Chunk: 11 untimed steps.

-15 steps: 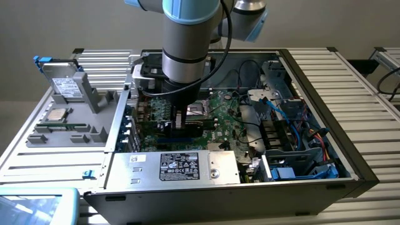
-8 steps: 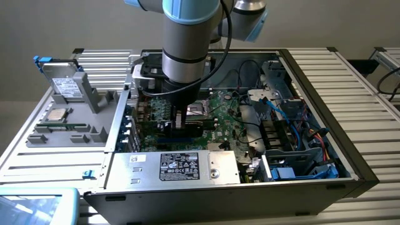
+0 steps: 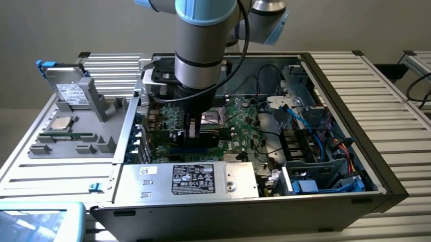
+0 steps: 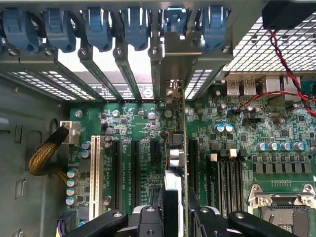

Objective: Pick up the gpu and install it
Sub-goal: 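Insert the gpu into the slot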

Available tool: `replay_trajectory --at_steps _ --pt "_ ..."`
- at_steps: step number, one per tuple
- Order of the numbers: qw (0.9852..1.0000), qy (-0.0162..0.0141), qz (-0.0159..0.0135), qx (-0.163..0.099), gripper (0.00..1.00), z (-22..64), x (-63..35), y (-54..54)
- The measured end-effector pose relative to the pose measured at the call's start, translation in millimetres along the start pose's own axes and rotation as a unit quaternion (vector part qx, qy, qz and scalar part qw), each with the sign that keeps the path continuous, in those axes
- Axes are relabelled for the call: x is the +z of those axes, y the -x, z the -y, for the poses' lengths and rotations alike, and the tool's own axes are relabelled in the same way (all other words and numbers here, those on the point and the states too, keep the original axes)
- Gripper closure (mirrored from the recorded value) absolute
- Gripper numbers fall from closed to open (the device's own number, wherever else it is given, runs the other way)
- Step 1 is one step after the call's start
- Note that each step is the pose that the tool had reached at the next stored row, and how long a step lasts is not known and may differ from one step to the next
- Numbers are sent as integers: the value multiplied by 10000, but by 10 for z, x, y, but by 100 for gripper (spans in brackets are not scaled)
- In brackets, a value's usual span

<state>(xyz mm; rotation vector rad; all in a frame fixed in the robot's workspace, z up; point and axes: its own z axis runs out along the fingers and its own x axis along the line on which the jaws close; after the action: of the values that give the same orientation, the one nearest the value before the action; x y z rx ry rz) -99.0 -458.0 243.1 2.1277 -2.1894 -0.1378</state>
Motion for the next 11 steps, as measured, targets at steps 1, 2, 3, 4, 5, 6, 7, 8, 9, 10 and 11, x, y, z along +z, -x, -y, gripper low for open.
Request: replay_trajectory --at_steps 1,2,3,4,5,6,7,8,9,10,11 --pt "10000 0 -3 0 71 -1 4 0" --pt "10000 0 -5 0 71 -1 6 -1" --pt "10000 1 -7 0 71 -1 8 -1" --pt "10000 1 -8 0 71 -2 9 -1" --pt "10000 1 -9 0 71 -1 11 0" --pt "10000 0 -10 1 71 -1 13 0" --pt "10000 0 -11 1 71 -1 16 0" --pt "10000 0 -13 1 71 -1 19 0" --pt "10000 -1 -14 1 71 -1 23 1" --pt "10000 0 -16 2 71 -2 23 0" --pt "10000 0 -16 2 71 -2 23 0"
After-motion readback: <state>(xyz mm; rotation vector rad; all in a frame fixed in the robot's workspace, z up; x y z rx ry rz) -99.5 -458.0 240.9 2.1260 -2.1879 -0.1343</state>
